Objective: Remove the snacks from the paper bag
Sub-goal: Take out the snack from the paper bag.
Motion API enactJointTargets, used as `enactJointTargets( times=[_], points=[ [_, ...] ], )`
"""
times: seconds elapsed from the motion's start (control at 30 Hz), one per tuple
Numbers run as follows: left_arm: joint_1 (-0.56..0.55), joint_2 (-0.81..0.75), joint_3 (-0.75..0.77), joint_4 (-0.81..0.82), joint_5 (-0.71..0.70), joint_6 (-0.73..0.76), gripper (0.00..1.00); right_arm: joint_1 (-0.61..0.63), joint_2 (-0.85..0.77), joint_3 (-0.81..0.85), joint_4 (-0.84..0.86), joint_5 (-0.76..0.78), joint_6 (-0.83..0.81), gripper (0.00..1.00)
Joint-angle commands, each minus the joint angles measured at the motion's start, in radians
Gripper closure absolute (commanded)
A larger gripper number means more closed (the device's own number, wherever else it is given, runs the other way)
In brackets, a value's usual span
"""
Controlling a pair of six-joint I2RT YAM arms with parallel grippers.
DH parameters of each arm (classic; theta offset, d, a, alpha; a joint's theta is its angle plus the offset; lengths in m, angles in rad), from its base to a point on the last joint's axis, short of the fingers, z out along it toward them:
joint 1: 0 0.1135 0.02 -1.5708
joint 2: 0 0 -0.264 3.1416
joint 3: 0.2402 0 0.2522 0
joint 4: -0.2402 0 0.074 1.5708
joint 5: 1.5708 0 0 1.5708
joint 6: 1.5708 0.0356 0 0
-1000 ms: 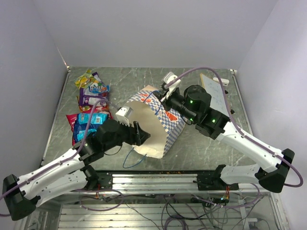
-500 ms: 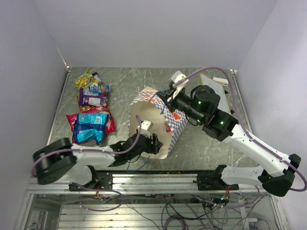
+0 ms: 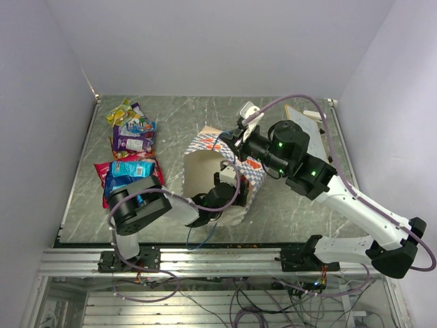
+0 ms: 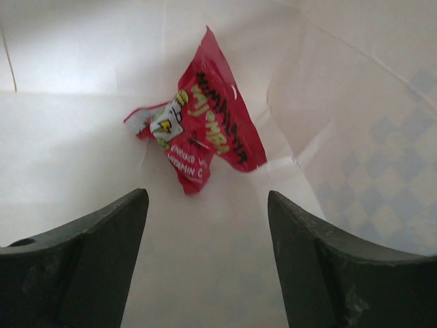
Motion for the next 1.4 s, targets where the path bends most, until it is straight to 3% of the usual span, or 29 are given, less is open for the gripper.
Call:
enactJointTargets(
  times=[0.0, 0.17, 0.27, 0.37, 0.43, 0.63, 0.97, 1.2, 1.37],
  points=[
    [0.002, 0.089, 0.086, 0.093, -0.098, 0.102, 0.16, -0.005, 0.010, 0.051, 0.014, -0.021, -0.017, 1.00],
    [0.011, 0.214, 0.170, 0.080, -0.127, 0.193, 0.05, -0.006, 0.004, 0.073, -0.012, 0.001, -0.054, 1.00],
    [0.044, 0.285, 0.238, 0.049, -0.120, 0.229, 0.07, -0.006, -0.003, 0.077, -0.017, 0.000, -0.055, 1.00],
    [0.095, 0.319, 0.258, 0.052, -0.032, 0.222, 0.24, -0.006, -0.015, 0.067, -0.012, 0.002, -0.052, 1.00],
    [0.108, 0.326, 0.272, 0.049, 0.008, 0.238, 0.45, -0.006, -0.028, 0.056, -0.014, 0.006, -0.051, 1.00],
    [0.110, 0.281, 0.294, 0.008, 0.066, 0.248, 0.71, -0.007, -0.061, 0.022, 0.004, 0.029, -0.053, 1.00],
    [0.110, 0.014, 0.188, -0.211, 0.248, 0.121, 0.93, -0.007, -0.097, -0.037, 0.070, 0.056, -0.083, 1.00],
    [0.089, -0.240, 0.092, -0.445, 0.399, 0.005, 0.93, -0.006, -0.106, -0.098, 0.137, 0.093, -0.083, 1.00],
    [0.072, -0.413, 0.038, -0.642, 0.409, -0.038, 0.93, -0.007, -0.128, -0.138, 0.186, 0.146, -0.088, 1.00]
  ],
)
